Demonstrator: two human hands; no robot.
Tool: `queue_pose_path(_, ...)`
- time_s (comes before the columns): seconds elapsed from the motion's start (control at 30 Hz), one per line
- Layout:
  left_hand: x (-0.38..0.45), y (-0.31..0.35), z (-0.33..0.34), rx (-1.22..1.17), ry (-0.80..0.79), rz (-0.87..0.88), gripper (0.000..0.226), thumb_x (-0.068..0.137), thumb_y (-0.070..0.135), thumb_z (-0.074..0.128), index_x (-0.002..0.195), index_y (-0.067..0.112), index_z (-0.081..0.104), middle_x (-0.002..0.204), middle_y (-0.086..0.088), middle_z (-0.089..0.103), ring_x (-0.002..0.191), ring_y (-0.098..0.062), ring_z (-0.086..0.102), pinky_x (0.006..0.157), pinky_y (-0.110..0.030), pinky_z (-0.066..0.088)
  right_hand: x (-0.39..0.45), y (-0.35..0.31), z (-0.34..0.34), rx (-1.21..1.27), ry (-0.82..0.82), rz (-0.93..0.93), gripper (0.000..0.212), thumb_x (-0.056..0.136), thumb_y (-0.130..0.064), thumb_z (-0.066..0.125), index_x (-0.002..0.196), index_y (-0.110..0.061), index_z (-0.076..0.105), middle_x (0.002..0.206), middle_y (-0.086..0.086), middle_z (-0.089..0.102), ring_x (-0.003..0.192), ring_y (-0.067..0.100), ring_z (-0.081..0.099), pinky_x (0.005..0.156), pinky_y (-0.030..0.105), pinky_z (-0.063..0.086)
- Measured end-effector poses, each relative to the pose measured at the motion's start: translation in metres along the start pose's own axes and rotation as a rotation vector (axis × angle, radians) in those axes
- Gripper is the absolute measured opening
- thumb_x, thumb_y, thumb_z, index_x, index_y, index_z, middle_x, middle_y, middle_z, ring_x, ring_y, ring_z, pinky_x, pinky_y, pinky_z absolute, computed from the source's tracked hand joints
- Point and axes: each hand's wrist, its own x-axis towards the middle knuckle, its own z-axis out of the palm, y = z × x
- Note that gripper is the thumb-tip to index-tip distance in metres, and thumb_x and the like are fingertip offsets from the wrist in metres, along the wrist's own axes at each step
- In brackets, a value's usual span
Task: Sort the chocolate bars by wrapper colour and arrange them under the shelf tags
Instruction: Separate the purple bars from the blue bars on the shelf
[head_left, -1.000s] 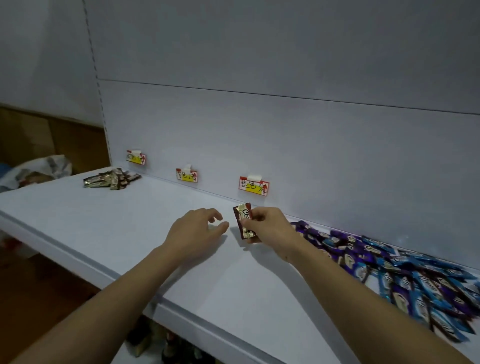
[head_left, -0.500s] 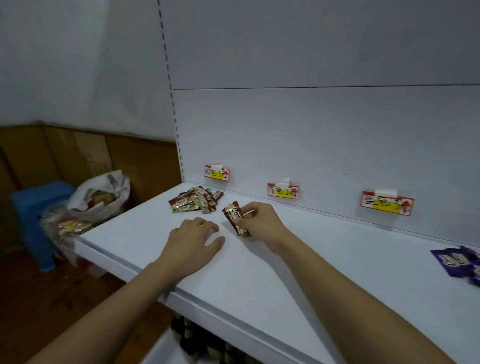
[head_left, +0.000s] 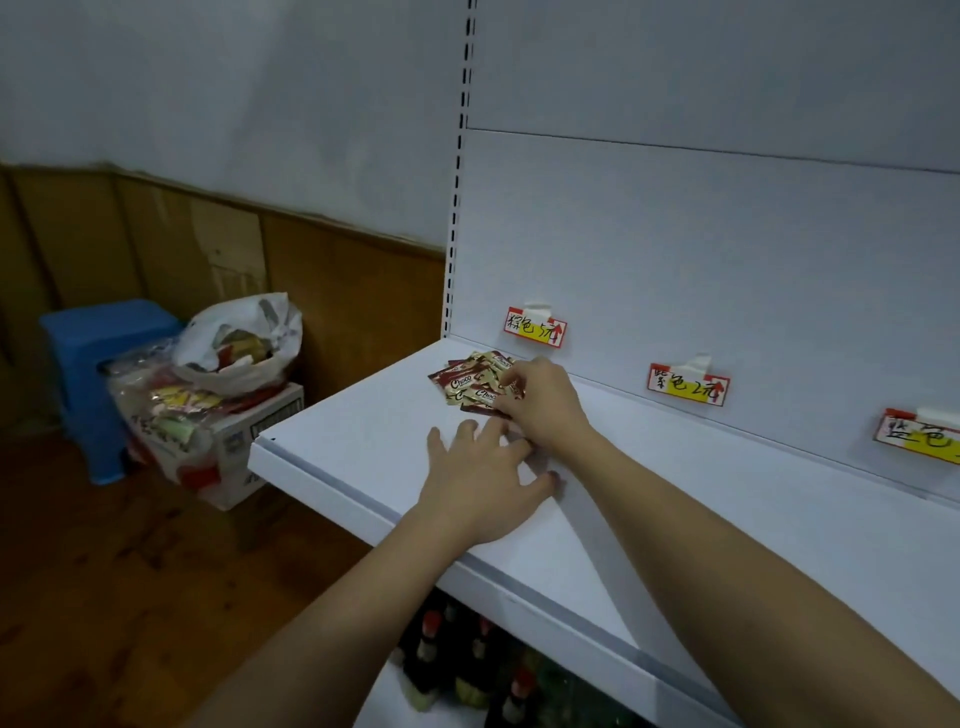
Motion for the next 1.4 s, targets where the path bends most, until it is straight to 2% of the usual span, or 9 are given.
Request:
queue_pose_path(0.13, -0.003, 0.002, -0.004, -0.006, -0.024, -0.016, 0.056, 0.089, 0.072, 0.024, 0.133, 0.044, 0.044, 0.151, 0.001, 0.030, 0.140, -0.026, 0.023, 0.110, -0.065, 0.010, -0.018, 0.006, -0.021, 0.015, 0.014, 0.006, 0.022, 0.094, -0.027, 0.059, 0.106, -0.011, 0.068, 0.109, 0.008, 0.061, 0.098, 0.023, 0.058, 0.079, 0.030, 0.043)
queue_pose_path(0.3, -0.005, 0.016, -0.020, 0.074, -0.079, -0.036, 0.061, 0.090, 0.070, 0.024, 0.143, 0.041, 0.035, 0.155, -0.001, 0.028, 0.142, -0.028, 0.023, 0.111, -0.064, 0.013, -0.065, 0.036, -0.070, -0.012, -0.123, 0.054, 0.026, 0.097, -0.032, 0.051, 0.112, -0.018, 0.066, 0.112, 0.000, 0.066, 0.099, 0.016, 0.058, 0.083, 0.031, 0.046)
queue_pose_path(0.5, -0.009, 0.099, -0.013, -0.053, -0.028, 0.075, 0.063, 0.087, 0.070, 0.024, 0.141, 0.040, 0.037, 0.147, 0.002, 0.039, 0.136, -0.025, 0.030, 0.108, -0.054, 0.021, -0.135, 0.087, -0.135, -0.073, -0.207, 0.168, 0.031, 0.097, -0.043, 0.046, 0.118, -0.027, 0.062, 0.117, -0.007, 0.062, 0.101, 0.014, 0.057, 0.083, 0.029, 0.046)
queue_pose_path(0.73, -0.005, 0.221, 0.006, -0.156, -0.098, 0.192, 0.055, 0.086, 0.067, 0.032, 0.134, 0.042, 0.046, 0.137, 0.003, 0.048, 0.126, -0.022, 0.041, 0.097, -0.046, 0.032, -0.214, 0.160, -0.216, -0.135, -0.142, 0.292, 0.024, 0.097, -0.038, 0.048, 0.111, -0.027, 0.065, 0.109, -0.007, 0.064, 0.091, 0.009, 0.059, 0.081, 0.028, 0.051)
queue_pose_path(0.97, 0.002, 0.348, 0.031, -0.346, -0.140, 0.285, 0.039, 0.089, 0.051, 0.046, 0.125, 0.039, 0.055, 0.130, 0.008, 0.056, 0.117, -0.015, 0.052, 0.097, -0.039, 0.041, -0.280, 0.242, -0.281, -0.109, 0.034, 0.385, 0.015, 0.095, -0.027, 0.053, 0.100, -0.026, 0.067, 0.096, -0.013, 0.066, 0.090, 0.008, 0.060, 0.077, 0.024, 0.049)
queue_pose_path(1.13, 0.035, 0.426, 0.045, -0.460, -0.124, 0.266, 0.032, 0.091, 0.033, 0.057, 0.123, 0.030, 0.059, 0.122, 0.004, 0.060, 0.107, -0.016, 0.057, 0.090, -0.033, 0.048, -0.290, 0.306, -0.324, -0.079, 0.193, 0.462, 0.012, 0.090, -0.014, 0.060, 0.093, -0.020, 0.069, 0.088, -0.005, 0.069, 0.080, 0.012, 0.061, 0.071, 0.025, 0.048)
queue_pose_path(1.23, 0.057, 0.451, 0.053, -0.452, -0.131, 0.189, 0.034, 0.091, 0.026, 0.060, 0.124, 0.019, 0.060, 0.124, -0.003, 0.060, 0.110, -0.022, 0.057, 0.092, -0.032, 0.047, -0.280, 0.335, -0.344, -0.126, 0.110, 0.452, 0.011, 0.091, -0.016, 0.062, 0.097, -0.019, 0.070, 0.090, -0.002, 0.067, 0.081, 0.013, 0.061, 0.069, 0.024, 0.046)
queue_pose_path(1.33, 0.068, 0.459, 0.064, -0.441, -0.206, 0.144, 0.020, 0.090, 0.036, 0.063, 0.090, 0.016, 0.060, 0.102, -0.008, 0.058, 0.095, -0.023, 0.055, 0.083, -0.029, 0.042, -0.272, 0.351, -0.364, -0.134, -0.072, 0.421, 0.012, 0.092, -0.015, 0.062, 0.098, -0.020, 0.072, 0.091, -0.006, 0.067, 0.084, 0.008, 0.062, 0.074, 0.021, 0.048)
queue_pose_path(1.4, 0.071, 0.458, 0.071, -0.426, -0.235, 0.150, 0.027, 0.089, 0.040, 0.064, 0.078, 0.017, 0.058, 0.094, -0.005, 0.058, 0.089, -0.021, 0.055, 0.077, -0.030, 0.042, -0.274, 0.358, -0.372, -0.106, -0.100, 0.384, 0.011, 0.092, -0.018, 0.064, 0.096, -0.023, 0.073, 0.091, -0.009, 0.069, 0.083, 0.005, 0.063, 0.074, 0.020, 0.051)
